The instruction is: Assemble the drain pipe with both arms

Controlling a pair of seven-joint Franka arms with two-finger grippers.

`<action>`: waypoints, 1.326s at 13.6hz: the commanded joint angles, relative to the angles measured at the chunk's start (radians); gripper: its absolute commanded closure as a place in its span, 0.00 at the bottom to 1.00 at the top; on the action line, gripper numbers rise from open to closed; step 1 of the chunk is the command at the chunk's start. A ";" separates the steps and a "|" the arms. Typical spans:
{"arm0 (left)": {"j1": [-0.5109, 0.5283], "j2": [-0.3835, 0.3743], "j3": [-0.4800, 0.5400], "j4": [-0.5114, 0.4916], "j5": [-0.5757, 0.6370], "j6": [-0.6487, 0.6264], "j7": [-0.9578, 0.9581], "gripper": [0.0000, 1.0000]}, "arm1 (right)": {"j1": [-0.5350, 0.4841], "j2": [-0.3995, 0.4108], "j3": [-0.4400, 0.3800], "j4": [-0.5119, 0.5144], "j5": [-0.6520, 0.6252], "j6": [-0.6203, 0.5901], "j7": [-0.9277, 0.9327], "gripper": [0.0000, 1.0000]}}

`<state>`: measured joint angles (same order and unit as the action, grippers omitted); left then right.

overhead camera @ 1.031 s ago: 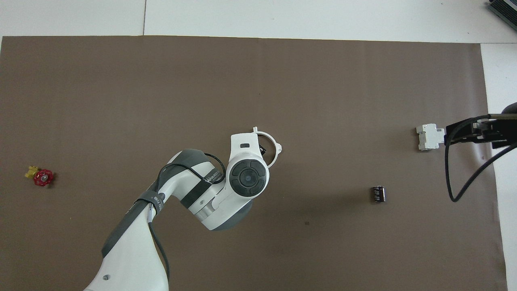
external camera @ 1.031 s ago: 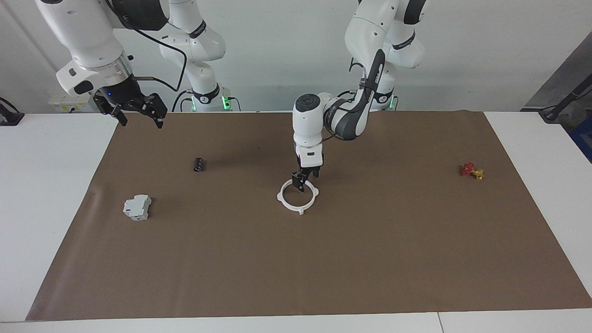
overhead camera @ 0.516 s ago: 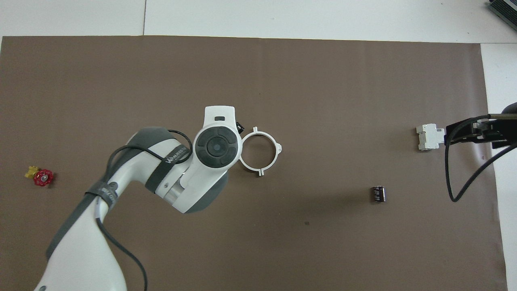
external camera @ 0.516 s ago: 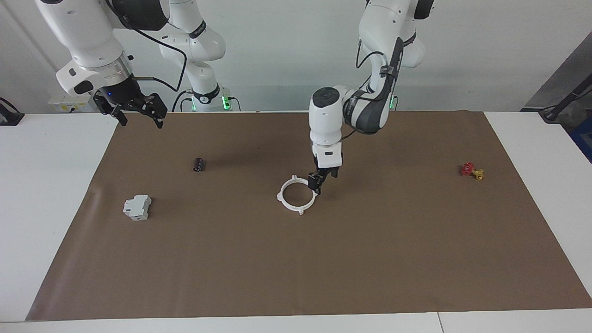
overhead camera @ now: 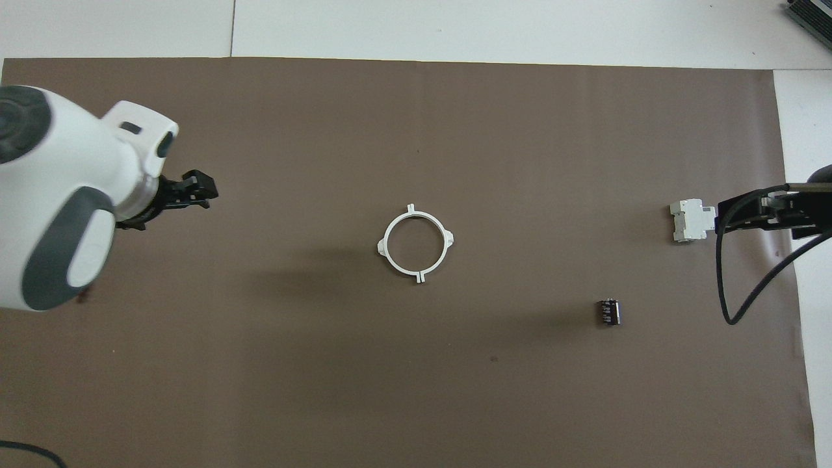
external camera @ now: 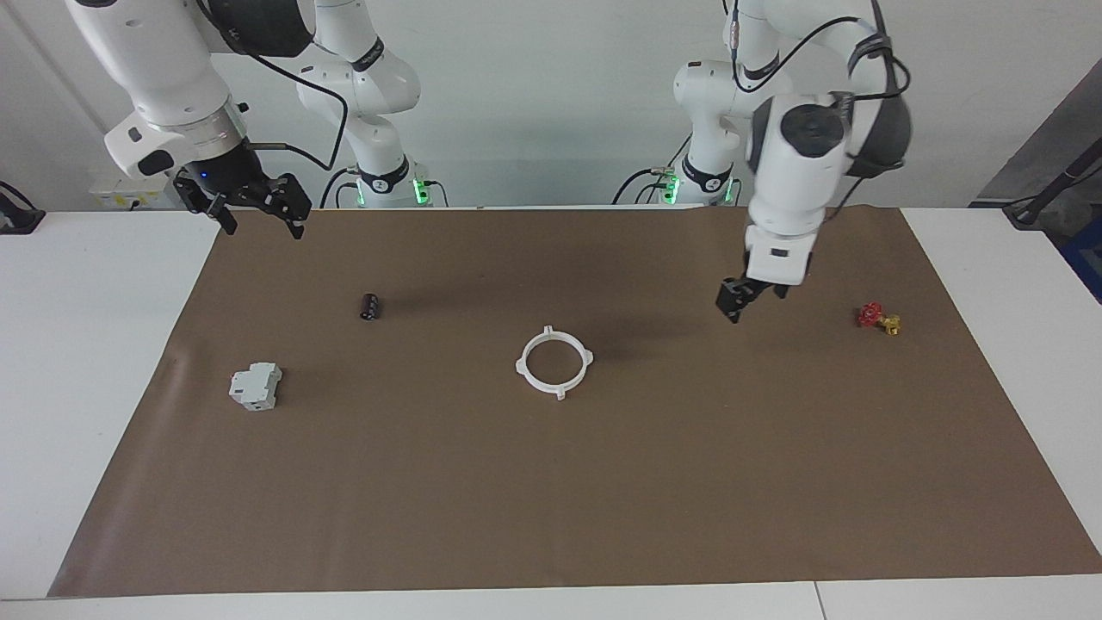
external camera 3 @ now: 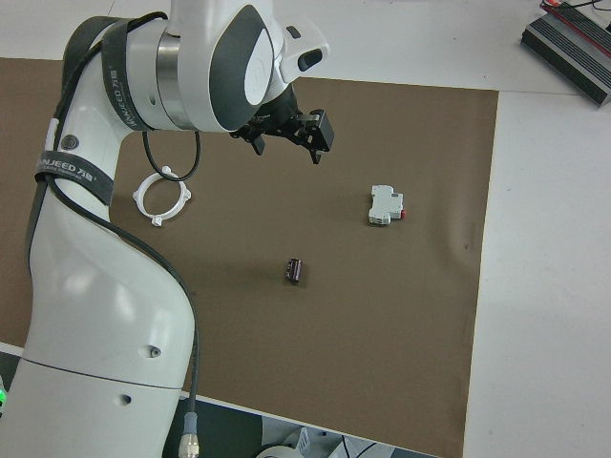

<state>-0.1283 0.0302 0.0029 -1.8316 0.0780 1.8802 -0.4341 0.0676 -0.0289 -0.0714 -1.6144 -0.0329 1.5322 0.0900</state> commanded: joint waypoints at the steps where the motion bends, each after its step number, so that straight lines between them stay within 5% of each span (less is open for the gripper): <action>1: 0.136 -0.064 -0.014 -0.006 -0.070 -0.038 0.192 0.00 | -0.008 -0.009 0.001 -0.001 0.019 -0.011 -0.012 0.00; 4: 0.138 -0.087 -0.006 0.002 -0.054 -0.088 0.239 0.00 | -0.009 -0.009 -0.004 -0.001 0.019 -0.011 -0.012 0.00; 7: 0.138 -0.085 0.012 0.058 -0.040 -0.191 0.498 0.00 | -0.006 -0.009 -0.002 -0.001 0.019 -0.011 -0.012 0.00; 18: 0.075 -0.130 0.009 0.074 -0.046 -0.234 0.354 0.00 | -0.002 0.004 0.001 0.042 0.036 -0.069 -0.079 0.00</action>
<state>-0.0281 -0.0778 0.0009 -1.7712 0.0239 1.7016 -0.0572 0.0728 -0.0290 -0.0706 -1.5920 -0.0186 1.4824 0.0384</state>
